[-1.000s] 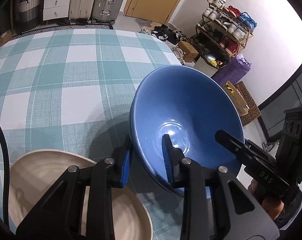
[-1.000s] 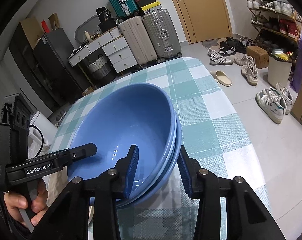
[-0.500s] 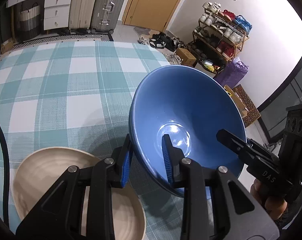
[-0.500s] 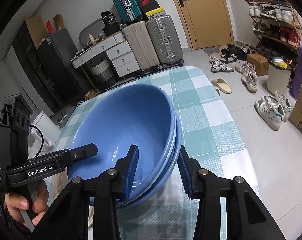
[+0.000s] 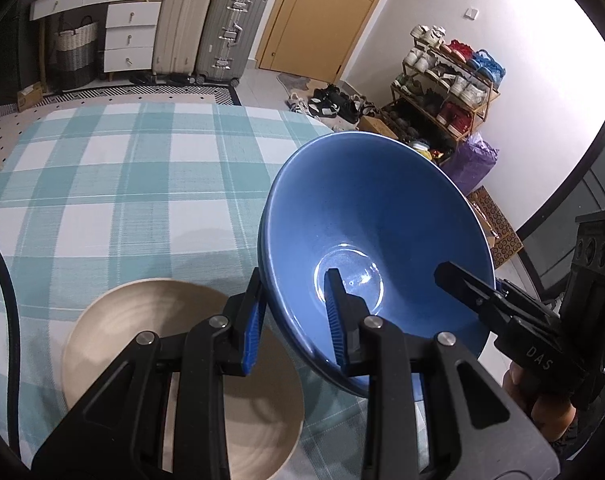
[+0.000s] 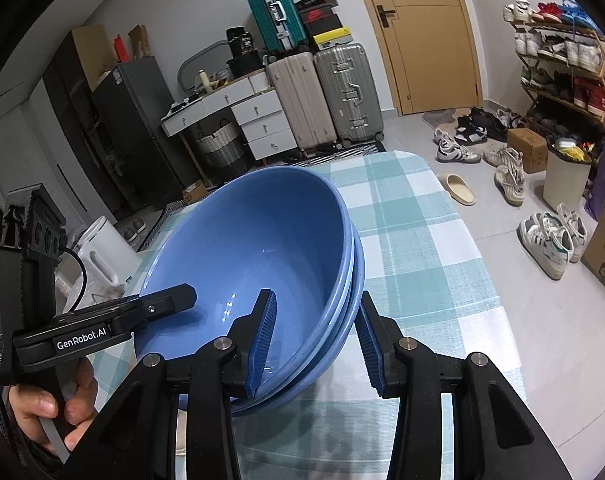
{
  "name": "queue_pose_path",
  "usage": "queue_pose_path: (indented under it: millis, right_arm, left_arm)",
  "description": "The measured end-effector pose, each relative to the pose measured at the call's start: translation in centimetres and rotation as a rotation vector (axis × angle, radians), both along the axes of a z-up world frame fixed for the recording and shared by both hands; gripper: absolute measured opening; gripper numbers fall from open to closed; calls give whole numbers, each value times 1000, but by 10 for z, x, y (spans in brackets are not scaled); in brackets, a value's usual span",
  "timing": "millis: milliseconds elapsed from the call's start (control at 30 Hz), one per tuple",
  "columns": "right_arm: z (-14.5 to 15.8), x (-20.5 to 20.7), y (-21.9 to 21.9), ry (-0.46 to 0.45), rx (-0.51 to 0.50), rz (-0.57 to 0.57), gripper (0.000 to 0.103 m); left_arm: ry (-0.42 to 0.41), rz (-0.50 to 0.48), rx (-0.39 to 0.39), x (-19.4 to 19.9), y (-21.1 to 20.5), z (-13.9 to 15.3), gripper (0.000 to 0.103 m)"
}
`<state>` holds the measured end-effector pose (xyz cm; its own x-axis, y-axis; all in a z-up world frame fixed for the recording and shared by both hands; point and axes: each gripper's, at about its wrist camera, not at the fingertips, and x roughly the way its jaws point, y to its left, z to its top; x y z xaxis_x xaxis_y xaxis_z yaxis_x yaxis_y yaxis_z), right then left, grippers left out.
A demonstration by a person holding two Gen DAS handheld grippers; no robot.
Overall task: Organize plates and bowls
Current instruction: 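Lift and carry the bowl stack with both tools over the cream plates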
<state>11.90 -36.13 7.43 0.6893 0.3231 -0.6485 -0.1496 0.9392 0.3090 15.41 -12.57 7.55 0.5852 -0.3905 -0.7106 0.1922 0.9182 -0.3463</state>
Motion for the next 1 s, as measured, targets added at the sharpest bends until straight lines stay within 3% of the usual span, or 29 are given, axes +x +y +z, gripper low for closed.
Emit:
queue_pose_path:
  millis: [400,700,1000]
  right_arm:
    - [18,-13,46,-23,-3,89,41]
    - [22,-15,98,-30,-2,185,41]
    - [8,-20,136,-7,-9,272,41]
  left_arm:
    - [-24,98,-4,-46,55,24,26]
    - [-41,208,35,-86,104,35,26]
    - [-20,291,44,-106,136,17,26]
